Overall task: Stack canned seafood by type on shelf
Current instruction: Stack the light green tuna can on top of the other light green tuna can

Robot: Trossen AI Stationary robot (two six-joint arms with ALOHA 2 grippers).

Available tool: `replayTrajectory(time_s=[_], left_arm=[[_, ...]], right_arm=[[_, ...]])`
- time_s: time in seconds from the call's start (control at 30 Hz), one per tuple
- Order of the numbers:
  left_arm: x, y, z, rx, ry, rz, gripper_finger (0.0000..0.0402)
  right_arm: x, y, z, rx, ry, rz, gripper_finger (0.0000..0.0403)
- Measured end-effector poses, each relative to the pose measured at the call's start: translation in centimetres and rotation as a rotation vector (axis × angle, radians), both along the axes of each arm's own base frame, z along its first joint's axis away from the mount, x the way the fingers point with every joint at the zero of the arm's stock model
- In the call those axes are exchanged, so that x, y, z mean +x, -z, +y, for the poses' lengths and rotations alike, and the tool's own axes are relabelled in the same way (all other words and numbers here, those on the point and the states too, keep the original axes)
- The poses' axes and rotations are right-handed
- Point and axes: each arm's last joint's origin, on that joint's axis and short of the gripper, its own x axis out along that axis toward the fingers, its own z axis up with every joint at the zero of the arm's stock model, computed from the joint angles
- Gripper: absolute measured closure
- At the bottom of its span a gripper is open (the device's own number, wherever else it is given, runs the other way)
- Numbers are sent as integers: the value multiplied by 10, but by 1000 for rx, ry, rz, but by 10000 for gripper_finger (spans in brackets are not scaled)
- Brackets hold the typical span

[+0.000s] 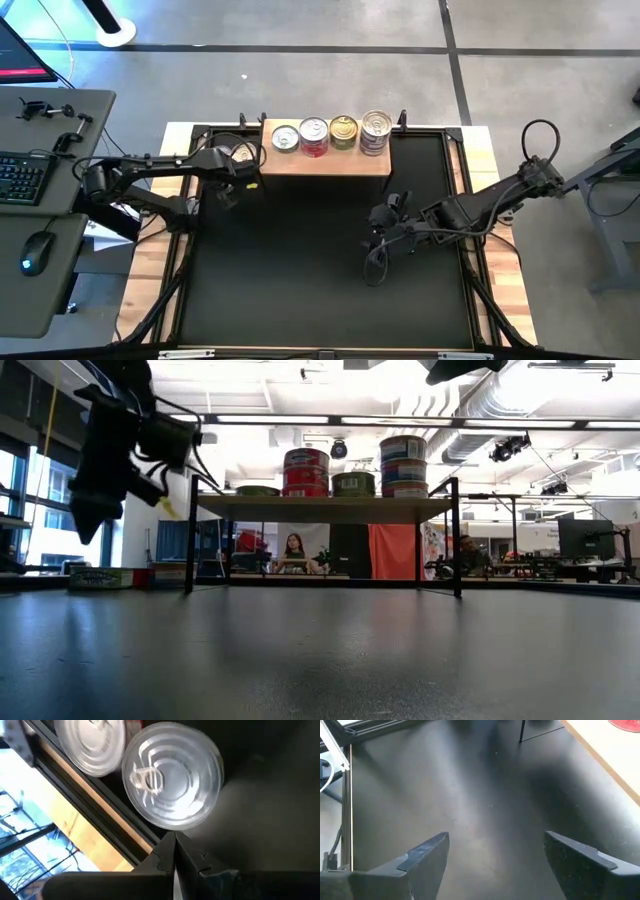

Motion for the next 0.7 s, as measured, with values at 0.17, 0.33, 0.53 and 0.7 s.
replayTrajectory(time_s=[0.17,0.33,0.53,0.7], left_arm=[[2,6,2,-25,-10,29,402],[6,12,7,-25,-23,31,401],[9,20,8,-44,-24,76,401],[13,29,10,-62,-23,122,402]], right_arm=[[0,0,0,4,0,0,89],[2,-1,1,16,1,-20,89],[3,-3,2,30,2,-46,89],[3,-3,2,31,2,-47,89]])
